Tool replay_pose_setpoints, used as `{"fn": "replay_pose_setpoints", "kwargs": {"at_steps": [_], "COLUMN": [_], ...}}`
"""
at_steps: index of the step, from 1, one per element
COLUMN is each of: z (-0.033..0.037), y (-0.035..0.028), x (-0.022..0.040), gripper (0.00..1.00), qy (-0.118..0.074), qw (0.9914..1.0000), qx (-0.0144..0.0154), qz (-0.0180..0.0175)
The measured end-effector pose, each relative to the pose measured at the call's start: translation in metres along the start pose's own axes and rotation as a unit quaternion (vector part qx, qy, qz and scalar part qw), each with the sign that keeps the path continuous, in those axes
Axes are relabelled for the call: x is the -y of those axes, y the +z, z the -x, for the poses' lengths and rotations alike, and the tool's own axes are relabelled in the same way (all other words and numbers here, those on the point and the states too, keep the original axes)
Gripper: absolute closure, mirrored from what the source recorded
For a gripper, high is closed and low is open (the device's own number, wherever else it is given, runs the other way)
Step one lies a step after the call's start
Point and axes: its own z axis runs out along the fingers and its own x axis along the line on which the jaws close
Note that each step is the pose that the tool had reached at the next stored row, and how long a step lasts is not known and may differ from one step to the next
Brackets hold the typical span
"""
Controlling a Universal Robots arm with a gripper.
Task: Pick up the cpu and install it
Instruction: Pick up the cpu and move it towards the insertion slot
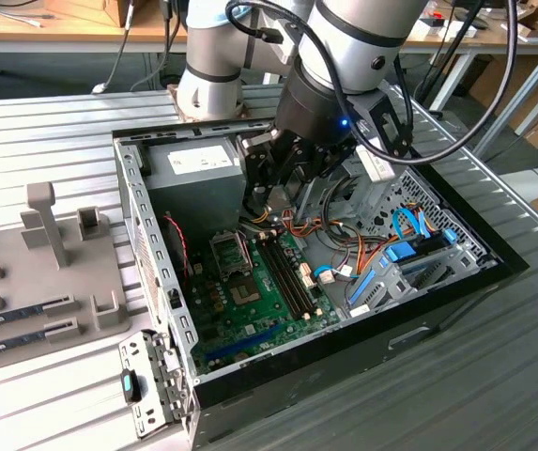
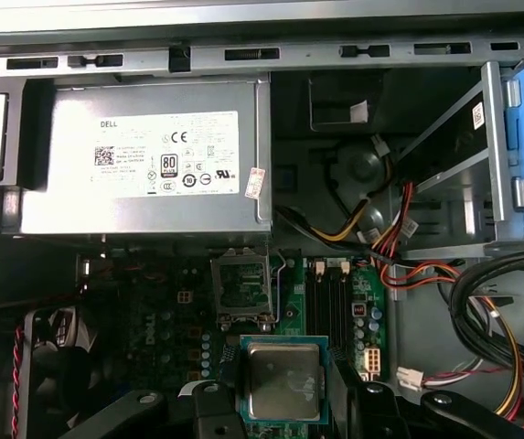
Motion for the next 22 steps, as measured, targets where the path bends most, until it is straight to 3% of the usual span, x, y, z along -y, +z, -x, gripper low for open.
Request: {"fn": "replay_pose_setpoints", "kwargs": {"at_steps": [22], "z": [-0.0001], "y": [0.0078], "x": [0.001], "gripper": [0.53], "qy": [0.0], "qw": [1.0], "qx": [0.0], "qz": [0.0]}}
